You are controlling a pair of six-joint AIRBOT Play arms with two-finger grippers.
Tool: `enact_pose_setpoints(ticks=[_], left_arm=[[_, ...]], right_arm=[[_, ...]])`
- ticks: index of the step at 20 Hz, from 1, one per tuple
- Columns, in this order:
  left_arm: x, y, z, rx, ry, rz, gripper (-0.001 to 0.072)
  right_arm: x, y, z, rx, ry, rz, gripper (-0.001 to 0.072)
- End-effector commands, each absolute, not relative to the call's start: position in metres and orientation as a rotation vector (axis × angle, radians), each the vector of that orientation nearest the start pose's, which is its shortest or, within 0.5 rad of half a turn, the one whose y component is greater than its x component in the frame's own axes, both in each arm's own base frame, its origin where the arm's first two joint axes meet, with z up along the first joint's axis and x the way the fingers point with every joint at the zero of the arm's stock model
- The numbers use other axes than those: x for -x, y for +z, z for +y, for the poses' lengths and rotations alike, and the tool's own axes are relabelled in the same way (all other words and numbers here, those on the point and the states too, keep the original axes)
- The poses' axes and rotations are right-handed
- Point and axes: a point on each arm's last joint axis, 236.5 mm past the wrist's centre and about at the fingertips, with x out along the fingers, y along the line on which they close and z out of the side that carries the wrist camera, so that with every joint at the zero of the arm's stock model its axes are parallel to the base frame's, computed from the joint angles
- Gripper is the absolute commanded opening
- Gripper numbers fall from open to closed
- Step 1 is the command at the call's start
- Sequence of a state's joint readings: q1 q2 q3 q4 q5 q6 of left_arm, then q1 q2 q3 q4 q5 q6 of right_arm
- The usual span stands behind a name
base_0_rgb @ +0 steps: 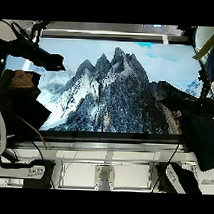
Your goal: Fold the clothes and pants, and hang the long-sleeved shirts on hangers.
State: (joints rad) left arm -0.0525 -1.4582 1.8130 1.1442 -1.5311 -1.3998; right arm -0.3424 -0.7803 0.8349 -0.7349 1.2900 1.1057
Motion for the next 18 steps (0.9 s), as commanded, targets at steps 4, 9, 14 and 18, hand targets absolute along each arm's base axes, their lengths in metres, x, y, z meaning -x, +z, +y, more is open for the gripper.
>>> enact_pose_setpoints(ticks=[4, 9, 14, 18], left_arm=[[-0.423, 0.162, -0.120, 0.087, -0.509, 1.125, 0.0033], [-0.423, 0.162, -0.120, 0.087, -0.509, 1.125, 0.0032], [-0.423, 0.162, -0.120, 0.087, -0.509, 1.124, 0.0033], [-0.443, 0.139, -0.081, -0.049, -0.383, 1.132, 0.0043]], right_arm=[[-0.299, 0.116, 0.073, -0.448, 0.479, 0.898, 0.0009], [-0.299, 0.116, 0.073, -0.448, 0.479, 0.898, 0.0009], [-0.299, 0.116, 0.073, -0.449, 0.478, 0.897, 0.0009], [-0.309, 0.119, 0.067, -0.447, 0.446, 0.859, 0.0009]])
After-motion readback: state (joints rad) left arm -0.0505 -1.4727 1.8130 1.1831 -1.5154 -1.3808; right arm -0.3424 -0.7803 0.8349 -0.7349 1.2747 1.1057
